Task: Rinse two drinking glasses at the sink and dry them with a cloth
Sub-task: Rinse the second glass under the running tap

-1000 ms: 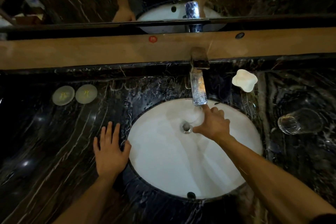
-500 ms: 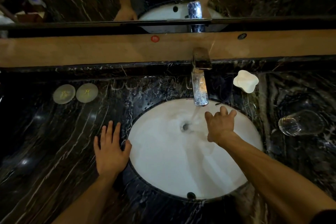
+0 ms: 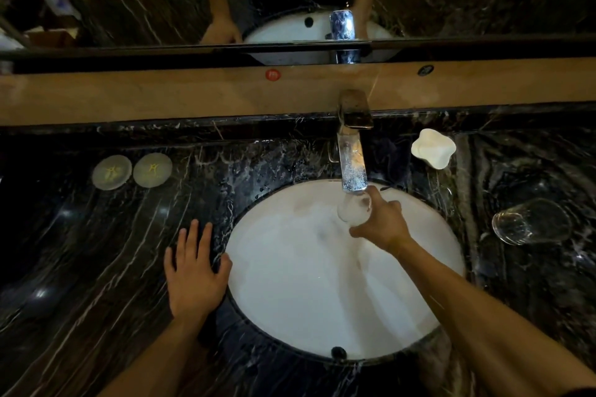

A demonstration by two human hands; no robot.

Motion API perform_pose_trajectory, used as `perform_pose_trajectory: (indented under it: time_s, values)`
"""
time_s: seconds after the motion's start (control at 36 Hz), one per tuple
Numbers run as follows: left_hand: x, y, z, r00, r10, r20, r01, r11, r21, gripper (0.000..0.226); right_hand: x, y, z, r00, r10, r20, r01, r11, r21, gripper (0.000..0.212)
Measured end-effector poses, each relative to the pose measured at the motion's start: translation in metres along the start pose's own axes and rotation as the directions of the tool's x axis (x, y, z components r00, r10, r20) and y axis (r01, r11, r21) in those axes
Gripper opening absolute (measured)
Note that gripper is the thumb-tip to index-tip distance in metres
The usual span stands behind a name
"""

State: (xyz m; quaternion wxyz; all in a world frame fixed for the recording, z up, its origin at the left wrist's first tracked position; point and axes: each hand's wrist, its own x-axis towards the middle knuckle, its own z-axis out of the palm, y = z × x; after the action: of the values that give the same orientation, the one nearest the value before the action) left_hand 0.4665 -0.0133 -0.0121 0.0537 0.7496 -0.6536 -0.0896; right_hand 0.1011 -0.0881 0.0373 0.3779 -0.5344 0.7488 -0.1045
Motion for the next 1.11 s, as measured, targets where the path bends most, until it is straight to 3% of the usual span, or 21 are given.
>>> perform_pose_trajectory:
  time_s: [0.22,0.53,0.72,0.83,0.92,1.03,1.11]
  values:
    - [-0.001,0.002,-0.001,1.000,0.000,0.000,0.000,1.000,-0.006,0.073,-0.001,-0.005,0.007,0.995,-0.036,-0.089,0.057,0.969,0.239,0.086]
    - [0.000,0.003,-0.003,1.000,-0.009,-0.004,0.009,1.000,-0.014,0.073,0.000,0.005,0.011,0.995,-0.072,0.067,0.061,0.985,0.161,0.098]
    - [0.000,0.003,-0.002,1.000,-0.018,0.008,0.019,1.000,-0.003,0.074,-0.001,0.001,0.019,0.990,-0.067,-0.126,0.084,0.988,0.132,0.097]
    - [0.000,0.002,-0.001,1.000,-0.015,0.001,0.015,1.000,-0.007,0.073,0.000,0.005,0.014,0.997,-0.075,0.023,0.074,0.997,0.034,0.102]
    - [0.000,0.000,0.001,1.000,-0.011,0.005,0.011,1.000,0.001,0.073,-0.003,0.006,0.019,0.995,-0.099,0.027,0.097,0.991,0.090,0.099]
    - [0.001,-0.001,0.002,1.000,-0.013,0.007,0.013,1.000,0.000,0.073,-0.004,0.005,0.026,0.990,-0.046,-0.134,0.079,0.964,0.254,0.090]
    - [0.000,0.000,0.001,1.000,-0.010,0.005,0.010,1.000,-0.005,0.073,-0.001,0.008,0.023,0.995,-0.058,-0.087,0.076,0.971,0.225,0.096]
